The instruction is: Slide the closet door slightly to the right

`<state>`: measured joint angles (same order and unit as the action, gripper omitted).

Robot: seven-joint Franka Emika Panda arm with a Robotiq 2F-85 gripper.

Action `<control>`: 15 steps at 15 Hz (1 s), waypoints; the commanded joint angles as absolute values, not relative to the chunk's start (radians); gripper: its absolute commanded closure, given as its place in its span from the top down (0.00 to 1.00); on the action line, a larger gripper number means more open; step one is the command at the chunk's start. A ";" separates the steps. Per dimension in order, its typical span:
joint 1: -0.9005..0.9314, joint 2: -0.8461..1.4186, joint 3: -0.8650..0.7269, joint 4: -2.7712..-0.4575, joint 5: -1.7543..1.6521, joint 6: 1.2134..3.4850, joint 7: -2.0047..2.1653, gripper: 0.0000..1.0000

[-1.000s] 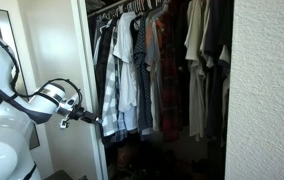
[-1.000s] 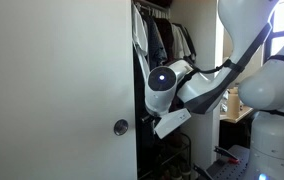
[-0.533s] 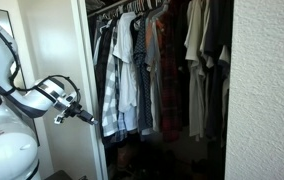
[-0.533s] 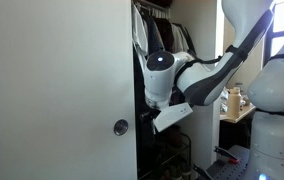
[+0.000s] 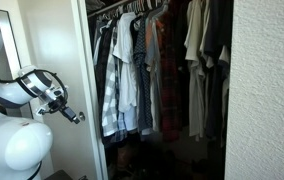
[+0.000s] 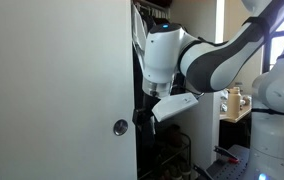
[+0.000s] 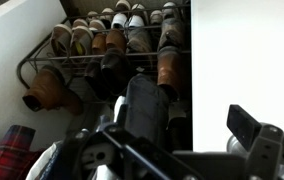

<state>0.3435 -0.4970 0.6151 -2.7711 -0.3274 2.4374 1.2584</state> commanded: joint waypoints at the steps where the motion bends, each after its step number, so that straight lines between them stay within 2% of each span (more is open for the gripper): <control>1: 0.388 -0.564 0.607 -2.781 -0.277 2.422 1.195 1.00; 10: 0.238 -0.482 0.779 -2.773 -0.452 2.546 1.241 1.00; 15: 0.136 -0.405 0.788 -2.775 -0.720 2.627 1.354 1.00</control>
